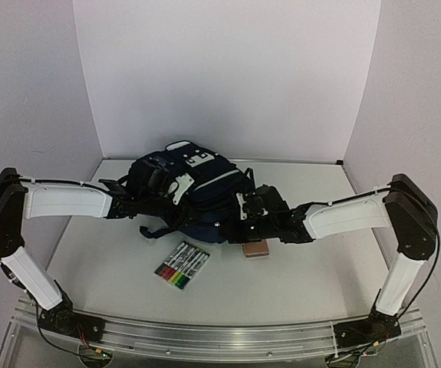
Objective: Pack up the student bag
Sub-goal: Zip the student bag at the center of the board.
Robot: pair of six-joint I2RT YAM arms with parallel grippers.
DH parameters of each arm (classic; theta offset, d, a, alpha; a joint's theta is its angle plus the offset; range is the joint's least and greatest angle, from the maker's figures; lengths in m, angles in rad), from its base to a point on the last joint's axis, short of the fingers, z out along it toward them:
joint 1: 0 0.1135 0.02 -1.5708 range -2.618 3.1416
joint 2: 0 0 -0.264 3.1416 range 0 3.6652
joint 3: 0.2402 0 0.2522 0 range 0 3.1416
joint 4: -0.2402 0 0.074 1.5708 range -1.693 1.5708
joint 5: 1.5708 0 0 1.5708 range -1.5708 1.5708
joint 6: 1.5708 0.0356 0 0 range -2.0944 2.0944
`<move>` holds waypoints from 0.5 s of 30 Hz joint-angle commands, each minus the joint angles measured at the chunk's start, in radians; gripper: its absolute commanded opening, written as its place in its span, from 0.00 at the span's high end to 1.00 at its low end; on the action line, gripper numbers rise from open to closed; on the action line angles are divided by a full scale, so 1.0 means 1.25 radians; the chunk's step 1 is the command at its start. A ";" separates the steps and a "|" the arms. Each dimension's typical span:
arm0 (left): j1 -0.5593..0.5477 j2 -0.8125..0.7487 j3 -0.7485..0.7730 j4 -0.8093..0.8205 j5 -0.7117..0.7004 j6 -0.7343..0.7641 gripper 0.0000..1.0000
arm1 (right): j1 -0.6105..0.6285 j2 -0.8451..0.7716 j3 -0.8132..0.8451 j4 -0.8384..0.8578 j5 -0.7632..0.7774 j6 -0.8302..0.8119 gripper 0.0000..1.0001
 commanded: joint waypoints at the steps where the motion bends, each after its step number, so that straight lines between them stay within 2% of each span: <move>1: -0.014 0.015 0.032 0.041 -0.153 0.107 0.40 | 0.002 -0.051 -0.010 0.061 -0.002 0.017 1.00; 11: -0.035 0.093 0.049 0.091 -0.262 0.155 0.45 | 0.002 -0.042 -0.011 0.079 -0.023 0.027 1.00; 14: -0.037 0.108 0.059 0.105 -0.300 0.152 0.60 | 0.002 -0.044 -0.014 0.078 -0.011 0.031 1.00; 15: -0.038 0.112 0.061 0.109 -0.321 0.151 0.68 | 0.002 -0.047 -0.013 0.074 -0.002 0.035 1.00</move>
